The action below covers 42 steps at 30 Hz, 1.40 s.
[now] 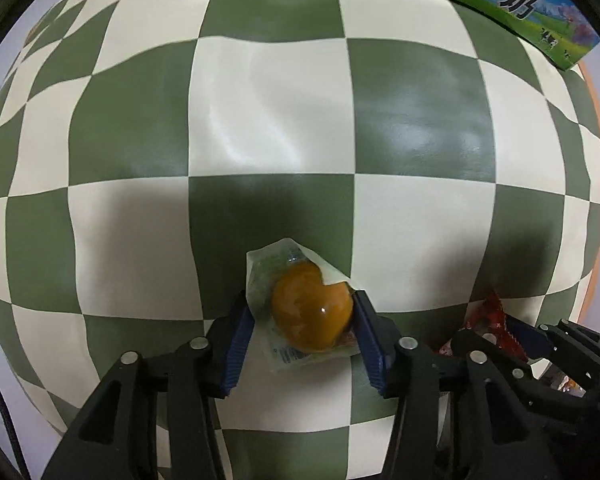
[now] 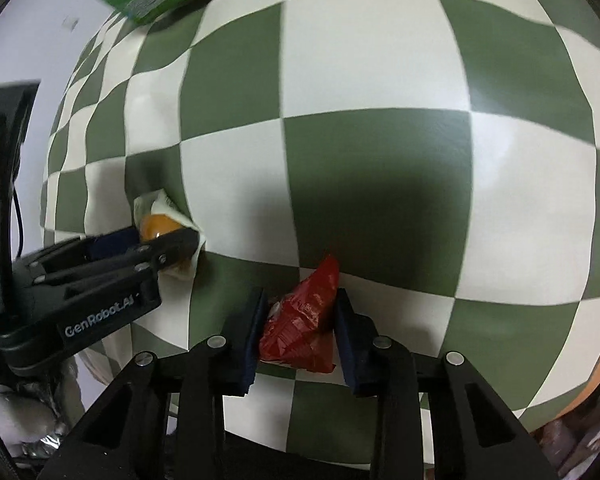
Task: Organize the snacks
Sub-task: 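Carry both items into the box and open both tools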
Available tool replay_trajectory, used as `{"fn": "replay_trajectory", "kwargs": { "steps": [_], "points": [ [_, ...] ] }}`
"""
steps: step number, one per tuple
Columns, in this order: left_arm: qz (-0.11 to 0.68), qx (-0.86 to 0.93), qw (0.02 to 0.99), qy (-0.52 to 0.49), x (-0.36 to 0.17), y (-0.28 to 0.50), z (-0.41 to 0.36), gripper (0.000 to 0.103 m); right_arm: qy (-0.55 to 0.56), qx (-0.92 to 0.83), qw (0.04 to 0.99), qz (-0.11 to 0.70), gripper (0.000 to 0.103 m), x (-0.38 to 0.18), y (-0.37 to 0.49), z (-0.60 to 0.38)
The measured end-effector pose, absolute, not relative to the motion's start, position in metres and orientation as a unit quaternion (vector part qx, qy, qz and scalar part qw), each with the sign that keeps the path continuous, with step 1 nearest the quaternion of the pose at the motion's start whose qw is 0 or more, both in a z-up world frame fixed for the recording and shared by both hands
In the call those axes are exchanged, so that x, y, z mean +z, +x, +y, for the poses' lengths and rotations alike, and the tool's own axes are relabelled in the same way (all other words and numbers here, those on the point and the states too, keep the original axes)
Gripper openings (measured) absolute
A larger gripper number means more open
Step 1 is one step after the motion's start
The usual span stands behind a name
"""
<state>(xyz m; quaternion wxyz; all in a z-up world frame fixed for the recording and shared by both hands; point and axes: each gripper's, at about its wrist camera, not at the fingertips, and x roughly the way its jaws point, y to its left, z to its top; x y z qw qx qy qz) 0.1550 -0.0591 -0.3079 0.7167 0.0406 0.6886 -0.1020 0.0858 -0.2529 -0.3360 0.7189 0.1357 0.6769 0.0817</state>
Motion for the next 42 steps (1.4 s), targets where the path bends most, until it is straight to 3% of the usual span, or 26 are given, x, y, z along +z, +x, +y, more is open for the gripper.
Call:
{"fn": "replay_trajectory", "kwargs": {
  "steps": [6,13,17,24,34,42],
  "points": [
    [0.676,-0.111,0.728,0.033,-0.282,0.147,-0.054,0.043,0.147,0.095,0.747,0.641,0.034,-0.299,0.091,-0.262],
    [0.625,-0.148,0.766,-0.009,-0.198,0.172,-0.066,0.043,0.175,0.099,0.787,0.583,0.034,-0.233,0.121,-0.295],
    [0.585,-0.177,0.791,-0.023,-0.143,0.221,-0.078,0.043,0.181,0.099,0.819,0.535,0.034,-0.178,0.156,-0.328],
    [0.55,-0.173,0.817,-0.018,-0.091,0.327,-0.107,0.043,0.173,0.096,0.857,0.476,0.034,-0.118,0.246,-0.353],
    [0.615,-0.112,0.78,0.014,-0.149,0.459,-0.109,0.043,0.153,0.093,0.83,0.528,0.034,-0.146,0.397,-0.364],
    [0.658,-0.082,0.748,0.017,-0.199,0.501,-0.105,0.044,0.136,0.059,0.784,0.603,0.038,-0.205,0.443,-0.367]
  ]
}}
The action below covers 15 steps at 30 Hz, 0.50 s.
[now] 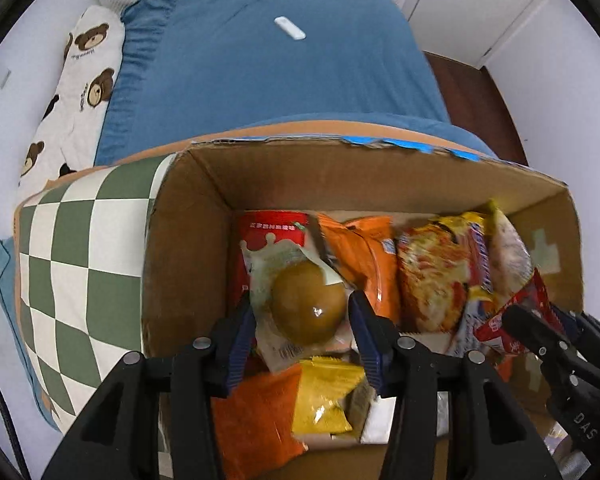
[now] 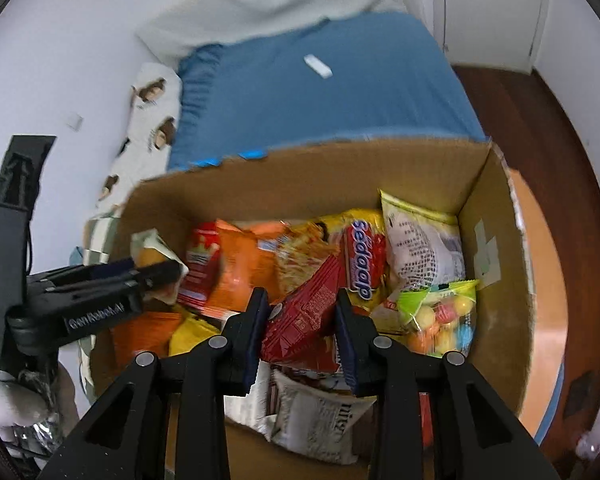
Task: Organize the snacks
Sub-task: 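Carry both items into the box and open both tools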
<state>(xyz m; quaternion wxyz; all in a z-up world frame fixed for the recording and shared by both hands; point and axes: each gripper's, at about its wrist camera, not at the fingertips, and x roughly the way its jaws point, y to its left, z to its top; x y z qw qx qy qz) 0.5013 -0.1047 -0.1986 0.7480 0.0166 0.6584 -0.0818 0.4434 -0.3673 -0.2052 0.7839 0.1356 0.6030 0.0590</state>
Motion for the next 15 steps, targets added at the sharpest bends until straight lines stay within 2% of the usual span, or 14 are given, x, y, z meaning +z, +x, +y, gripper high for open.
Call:
{"fn": "replay_trajectory", "kwargs": {
  "steps": [1,3,4,5,7,8,10,15],
  "points": [
    [0.659,-0.077,0.748,0.015,-0.201,0.505,-0.104,0.048,0.129,0.05,0.781,0.609,0.041,-0.209,0.446,-0.369],
    [0.66,-0.076,0.748,0.008,-0.203,0.509,-0.102,0.068,0.122,0.04,0.779,0.614,0.071,-0.214,0.449,-0.373],
    [0.659,-0.073,0.749,0.01,-0.204,0.511,-0.101,0.082,0.128,0.046,0.778,0.613,0.074,-0.215,0.45,-0.374],
    [0.656,-0.073,0.751,0.012,-0.203,0.511,-0.102,0.088,0.126,0.049,0.776,0.616,0.078,-0.215,0.45,-0.373],
    [0.653,-0.071,0.754,0.022,-0.203,0.511,-0.104,0.088,0.106,0.04,0.775,0.621,0.087,-0.214,0.45,-0.368],
    [0.651,-0.068,0.755,0.03,-0.203,0.51,-0.105,0.093,0.081,0.022,0.778,0.623,0.102,-0.212,0.45,-0.365],
    [0.647,-0.065,0.759,0.034,-0.2,0.507,-0.107,0.1,0.058,0.011,0.789,0.612,0.103,-0.206,0.447,-0.362],
    [0.636,-0.063,0.769,0.031,-0.195,0.494,-0.106,0.1,0.041,-0.01,0.788,0.614,0.103,-0.205,0.441,-0.367]
  ]
}}
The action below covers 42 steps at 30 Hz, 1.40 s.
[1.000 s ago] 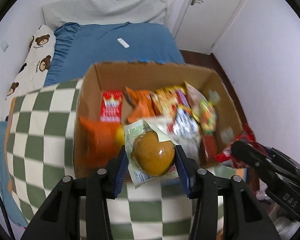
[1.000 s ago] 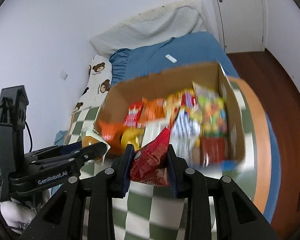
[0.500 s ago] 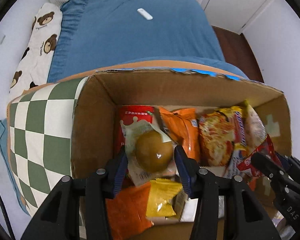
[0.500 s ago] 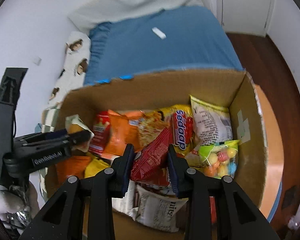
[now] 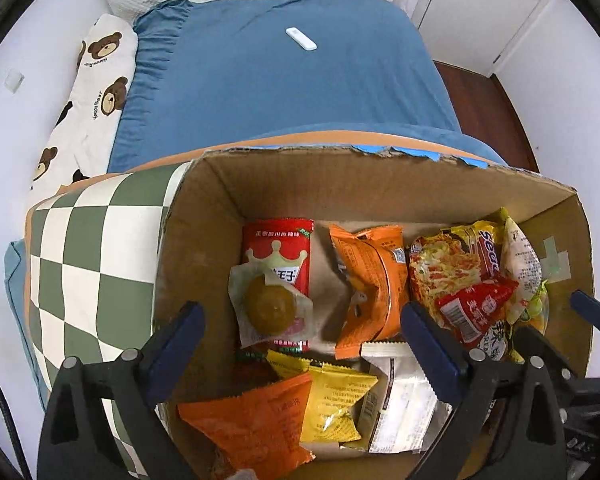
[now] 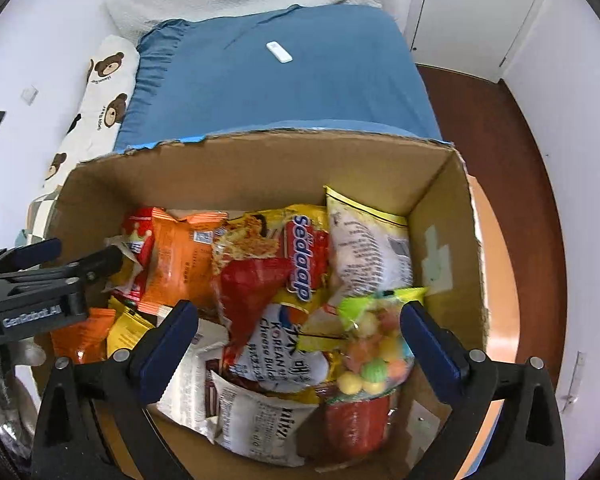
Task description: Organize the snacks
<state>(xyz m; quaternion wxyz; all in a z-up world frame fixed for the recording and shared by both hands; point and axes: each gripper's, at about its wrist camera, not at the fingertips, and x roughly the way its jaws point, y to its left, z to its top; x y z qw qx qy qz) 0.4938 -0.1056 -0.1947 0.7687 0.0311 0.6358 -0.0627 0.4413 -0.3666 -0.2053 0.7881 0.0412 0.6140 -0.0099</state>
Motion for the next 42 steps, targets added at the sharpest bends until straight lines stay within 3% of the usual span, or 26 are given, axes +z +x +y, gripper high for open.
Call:
{"fn": "replay_trajectory", "kwargs": {
  "steps": [13,42],
  "points": [
    [0.599,-0.067,0.797,0.024,-0.16,0.447,-0.101,0.1,0.046,-0.025,0.807,0.588,0.103,-0.179,0.404,-0.374],
    [0.428,-0.064,0.901,0.013,-0.021,0.22,-0.062,0.1,0.025,-0.012,0.913,0.408,0.103,-0.017,0.18,-0.349]
  ]
}}
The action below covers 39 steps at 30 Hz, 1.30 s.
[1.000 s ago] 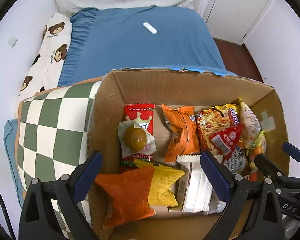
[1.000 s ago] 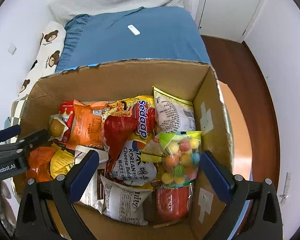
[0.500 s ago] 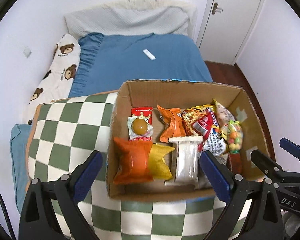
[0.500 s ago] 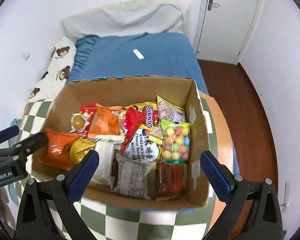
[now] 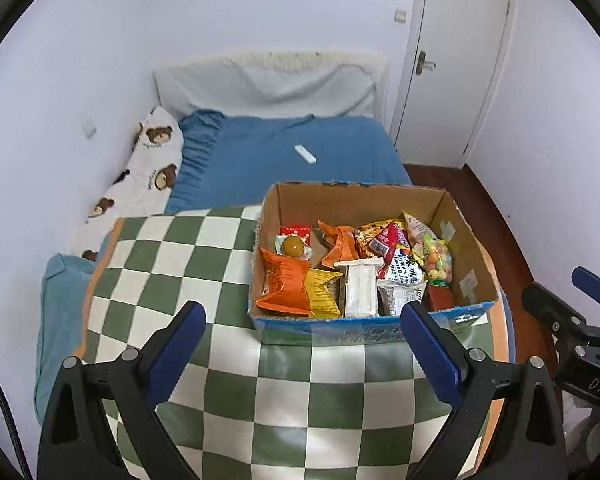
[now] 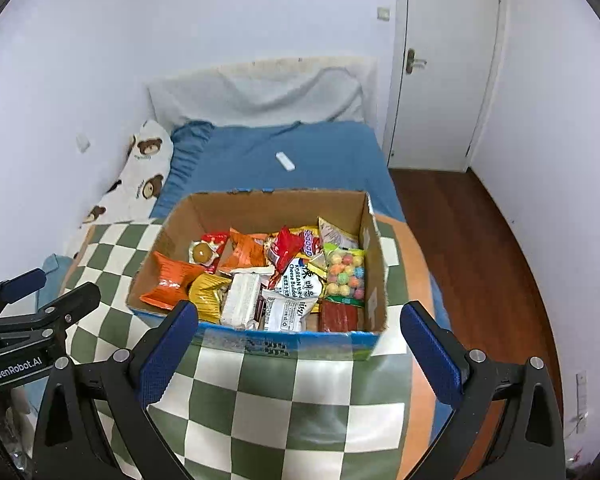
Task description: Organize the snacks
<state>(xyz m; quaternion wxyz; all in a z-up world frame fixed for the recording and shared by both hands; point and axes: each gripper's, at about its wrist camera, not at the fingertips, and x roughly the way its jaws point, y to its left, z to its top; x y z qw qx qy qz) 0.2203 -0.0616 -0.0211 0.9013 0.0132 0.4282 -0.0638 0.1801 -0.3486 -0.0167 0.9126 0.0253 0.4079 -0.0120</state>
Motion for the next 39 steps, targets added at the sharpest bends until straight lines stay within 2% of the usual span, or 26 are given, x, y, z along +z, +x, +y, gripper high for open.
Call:
{"fn": "replay_trajectory", "kwargs": {
  "steps": [17,27,39],
  "points": [
    [0.365,-0.061,0.929,0.018,0.031,0.115,-0.057,0.1,0.018,-0.013,0.944,0.33,0.103,0.047,0.052,-0.339],
    [0.357,-0.057,0.932,0.01,0.037,0.099,-0.054,0.1,0.012,-0.013,0.948,0.319,0.103,0.059,0.037,-0.339],
    [0.361,-0.045,0.931,0.01,0.028,0.106,-0.058,0.1,0.016,-0.01,0.942,0.334,0.103,0.041,0.047,-0.339]
  ]
}}
